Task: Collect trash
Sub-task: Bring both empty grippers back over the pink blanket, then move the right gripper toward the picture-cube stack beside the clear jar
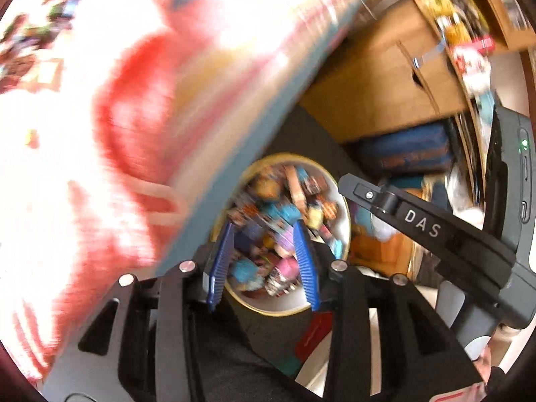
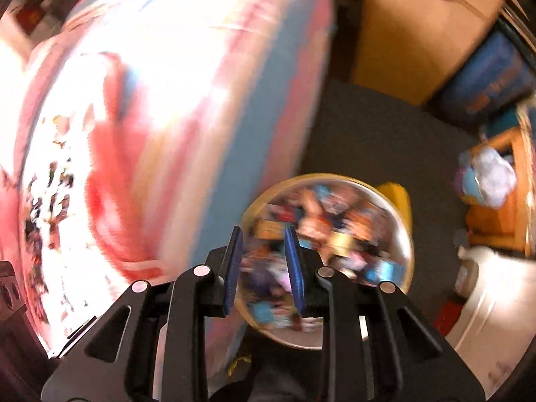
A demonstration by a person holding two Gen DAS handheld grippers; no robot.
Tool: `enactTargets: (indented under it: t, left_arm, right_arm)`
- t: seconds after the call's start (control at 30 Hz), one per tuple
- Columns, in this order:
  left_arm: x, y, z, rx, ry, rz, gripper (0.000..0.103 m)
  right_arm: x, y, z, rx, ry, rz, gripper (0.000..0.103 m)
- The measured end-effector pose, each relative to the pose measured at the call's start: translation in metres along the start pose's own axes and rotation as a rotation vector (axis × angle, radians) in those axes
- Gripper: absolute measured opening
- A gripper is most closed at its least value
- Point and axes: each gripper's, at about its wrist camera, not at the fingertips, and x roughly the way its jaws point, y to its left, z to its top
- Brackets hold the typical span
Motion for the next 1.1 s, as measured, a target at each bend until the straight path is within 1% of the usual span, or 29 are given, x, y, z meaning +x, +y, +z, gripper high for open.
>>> enactTargets:
  t: [0.17, 0.3, 0.33, 0.4, 0.43, 0.6, 0.7, 0.83, 0.9, 0.97, 1.1]
  left_arm:
    - [-0.053, 0.061, 0.001, -0.155, -0.123, 0.038, 0.036]
    - [-0.093, 0.120, -0.014, -0.311, -0.206, 0.088, 0.042]
    - [-0.106, 0.139, -0.021, -0.365, -0.232, 0.105, 0.042]
    - [-0.123, 0.167, -0.033, -0.446, -0.267, 0.121, 0.043]
    - [-0.136, 0.187, -0.044, -0.505, -0.291, 0.146, 0.043]
    - [-0.174, 0.250, -0.080, -0.689, -0.362, 0.207, 0.043]
    - [-0.192, 0.283, -0.097, -0.797, -0.398, 0.232, 0.043]
    - [-0.202, 0.314, -0.104, -0.880, -0.429, 0.234, 0.044]
    - [-0.203, 0.322, -0.102, -0.904, -0.436, 0.235, 0.046]
    - [-0.204, 0.330, -0.099, -0.920, -0.443, 0.249, 0.052]
    - [-0.195, 0.336, -0.088, -0.916, -0.433, 0.265, 0.052]
  right_arm:
    - [-0.003, 0.091, 0.003, -0.183, -0.011, 0.073, 0.026]
    - [0.004, 0.167, -0.008, -0.334, 0.017, 0.135, 0.027]
    - [0.007, 0.190, -0.013, -0.379, 0.030, 0.153, 0.028]
    - [0.010, 0.226, -0.025, -0.450, 0.043, 0.177, 0.032]
    - [0.012, 0.250, -0.033, -0.497, 0.051, 0.193, 0.033]
    - [0.019, 0.337, -0.061, -0.675, 0.068, 0.238, 0.045]
    - [0.023, 0.372, -0.073, -0.752, 0.070, 0.242, 0.050]
    - [0.032, 0.411, -0.076, -0.842, 0.065, 0.228, 0.050]
    - [0.038, 0.423, -0.072, -0.860, 0.067, 0.216, 0.050]
    - [0.049, 0.435, -0.067, -0.866, 0.078, 0.206, 0.050]
    - [0.076, 0.455, -0.056, -0.878, 0.111, 0.173, 0.050]
